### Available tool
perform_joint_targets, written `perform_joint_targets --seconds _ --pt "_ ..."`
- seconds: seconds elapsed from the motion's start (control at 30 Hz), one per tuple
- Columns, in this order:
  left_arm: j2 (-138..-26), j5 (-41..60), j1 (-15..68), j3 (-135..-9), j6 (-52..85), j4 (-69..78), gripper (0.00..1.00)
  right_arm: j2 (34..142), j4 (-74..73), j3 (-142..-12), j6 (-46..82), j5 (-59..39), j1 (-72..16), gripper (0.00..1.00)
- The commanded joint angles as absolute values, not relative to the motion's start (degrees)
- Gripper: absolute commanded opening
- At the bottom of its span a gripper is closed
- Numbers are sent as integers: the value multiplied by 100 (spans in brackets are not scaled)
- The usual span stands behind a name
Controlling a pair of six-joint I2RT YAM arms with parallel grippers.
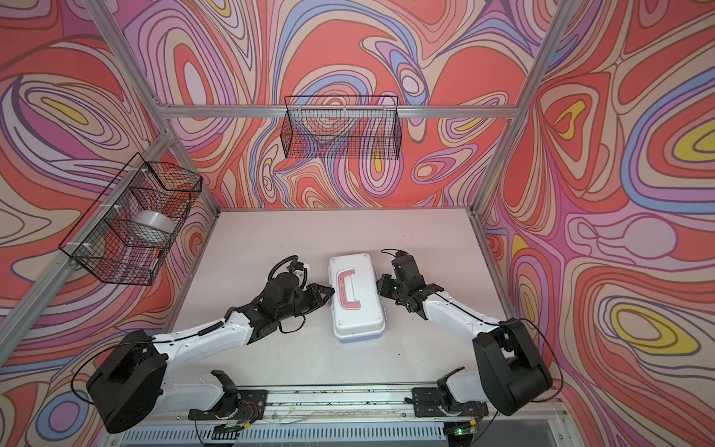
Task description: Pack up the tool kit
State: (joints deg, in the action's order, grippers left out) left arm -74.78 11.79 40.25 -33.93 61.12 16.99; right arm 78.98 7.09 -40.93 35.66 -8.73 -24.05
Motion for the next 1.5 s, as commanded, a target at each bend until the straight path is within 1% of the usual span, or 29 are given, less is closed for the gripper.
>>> perform_joint_targets --seconds 0.0,0.23,0.27,0.33,0.43,0.47,0.57,0.63,0.77,0.97,1.07,1.47 --pt "-7642 1218 4061 -3193 6187 1635 21 8073 987 -4110 3554 -1207 -2610 28" --pt "-7692 1173 4052 -3142 6139 1643 19 8065 972 -4089 3544 -1204 -2608 27" --pt "-7651 1137 4052 -3094 6124 1595 20 8068 962 -4080 3534 -1221 -2602 27" --pt "-7525 1071 4044 -3009 6076 1551 25 8067 960 -4083 3542 -1243 -2606 28" --pt "-7168 873 4051 -2426 5941 1454 41 8017 1019 -4069 3507 -1172 -2610 29" --pt "-7016 707 4052 -2385 5790 1127 46 8007 1051 -4079 3474 -1157 -2603 30" --pt "-6547 -8 4188 -2275 5322 296 53 8002 1073 -4085 3427 -1136 -2602 31" --pt "-6320 -249 4261 -2093 5117 225 59 8029 1085 -4085 3410 -1100 -2604 32" --pt "-6297 -451 4395 -1934 4772 373 62 8094 1033 -4097 3427 -1099 -2605 32" --pt "-6873 -1100 4913 -2026 4569 853 63 8213 1056 -4219 3423 -1114 -2606 32" --pt "-7150 -1235 5033 -2064 4586 1111 63 8240 1074 -4259 3408 -1094 -2602 32" --pt "-8109 -1199 5122 -2251 4568 2153 63 8345 1120 -4332 3355 -1104 -2602 31"
